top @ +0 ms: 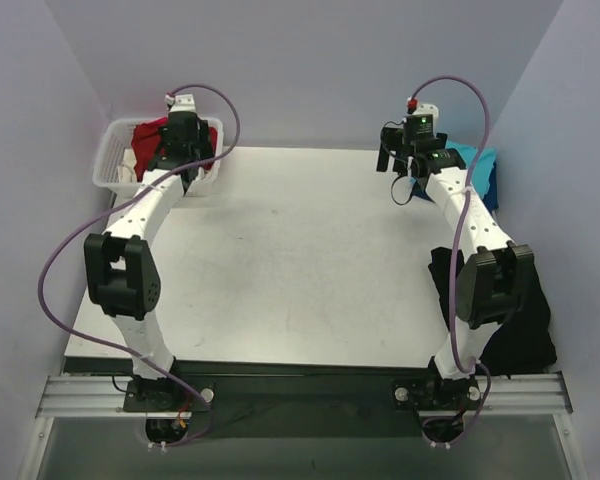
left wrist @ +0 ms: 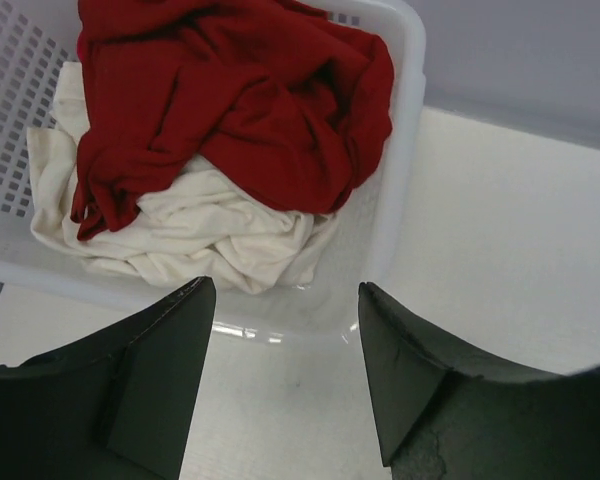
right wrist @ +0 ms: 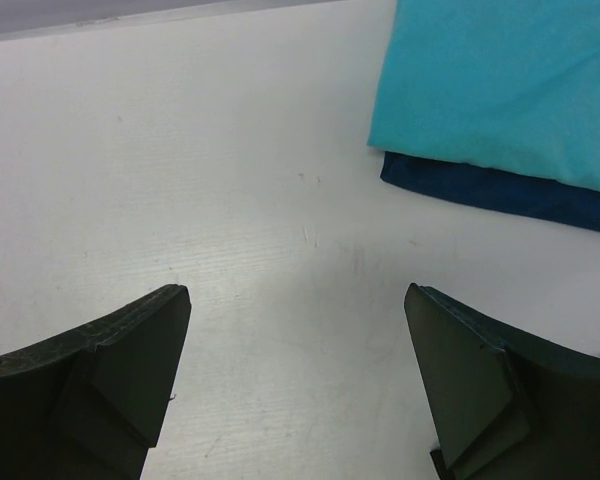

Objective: Fold and stack the t-shirts
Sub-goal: Grab crumpled tshirt from bin with the left arm

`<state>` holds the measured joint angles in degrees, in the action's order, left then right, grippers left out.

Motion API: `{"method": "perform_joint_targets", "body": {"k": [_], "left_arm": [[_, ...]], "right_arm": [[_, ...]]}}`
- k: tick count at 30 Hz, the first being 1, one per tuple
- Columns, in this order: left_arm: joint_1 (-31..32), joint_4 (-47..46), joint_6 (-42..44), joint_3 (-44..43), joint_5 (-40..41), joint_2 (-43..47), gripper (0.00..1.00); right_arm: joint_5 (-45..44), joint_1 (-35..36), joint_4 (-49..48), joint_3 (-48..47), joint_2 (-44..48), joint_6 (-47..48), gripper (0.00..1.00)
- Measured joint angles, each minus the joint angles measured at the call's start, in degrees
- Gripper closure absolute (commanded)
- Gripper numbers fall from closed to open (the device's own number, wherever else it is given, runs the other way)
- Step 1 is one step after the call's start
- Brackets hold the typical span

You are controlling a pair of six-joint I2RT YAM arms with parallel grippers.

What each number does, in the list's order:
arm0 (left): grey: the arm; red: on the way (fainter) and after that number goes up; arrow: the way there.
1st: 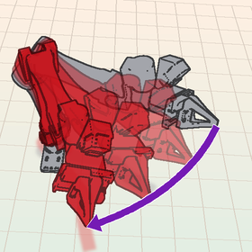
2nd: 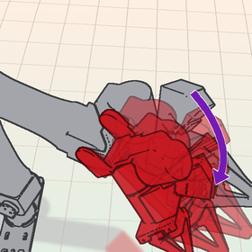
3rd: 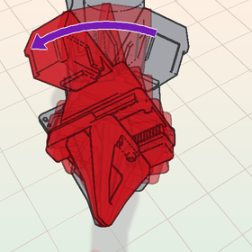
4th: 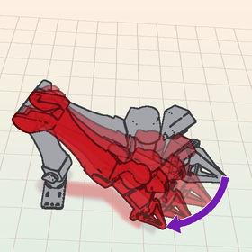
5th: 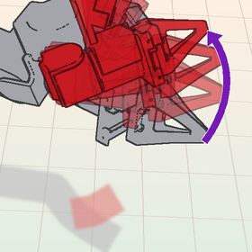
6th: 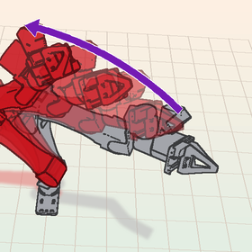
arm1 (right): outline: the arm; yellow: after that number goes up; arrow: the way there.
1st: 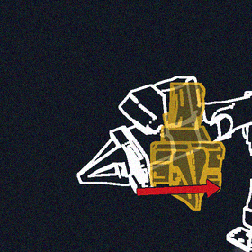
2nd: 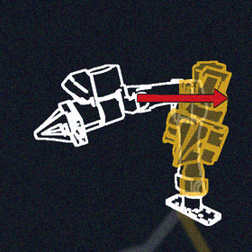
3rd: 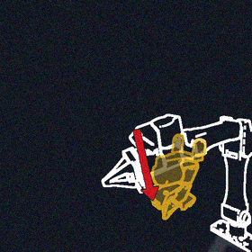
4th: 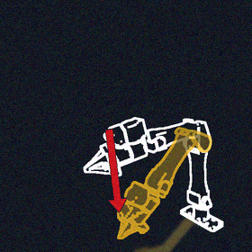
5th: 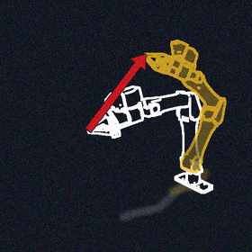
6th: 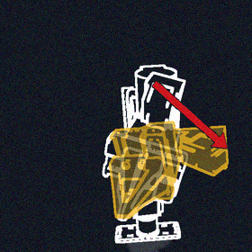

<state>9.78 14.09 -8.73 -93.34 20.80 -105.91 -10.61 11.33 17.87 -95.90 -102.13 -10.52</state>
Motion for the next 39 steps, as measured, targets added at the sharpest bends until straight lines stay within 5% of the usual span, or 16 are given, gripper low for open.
{"method": "perform_joint_targets", "body": {"k": [10, 18, 31, 39], "left_arm": [[-7.0, 18.4, -10.0, -36.0, -2.7, -27.3, 0.28], [-7.5, 19.0, -12.4, -36.9, -6.6, -34.4, 0.27], [-7.8, 8.5, -11.9, -34.4, -8.1, -34.5, 0.27], [-7.9, 9.7, -12.2, -37.1, -8.2, -34.3, 0.27]], "right_arm": [[1.7, 0.3, 0.4, 0.0, -1.9, -0.2, 0.04], [2.6, 0.4, 0.4, 0.0, -1.9, -0.4, 0.04], [2.7, 1.6, 1.3, -1.0, -4.7, -0.8, 0.04], [2.6, 2.0, 2.7, -3.4, -6.1, -1.0, 0.04]]}}
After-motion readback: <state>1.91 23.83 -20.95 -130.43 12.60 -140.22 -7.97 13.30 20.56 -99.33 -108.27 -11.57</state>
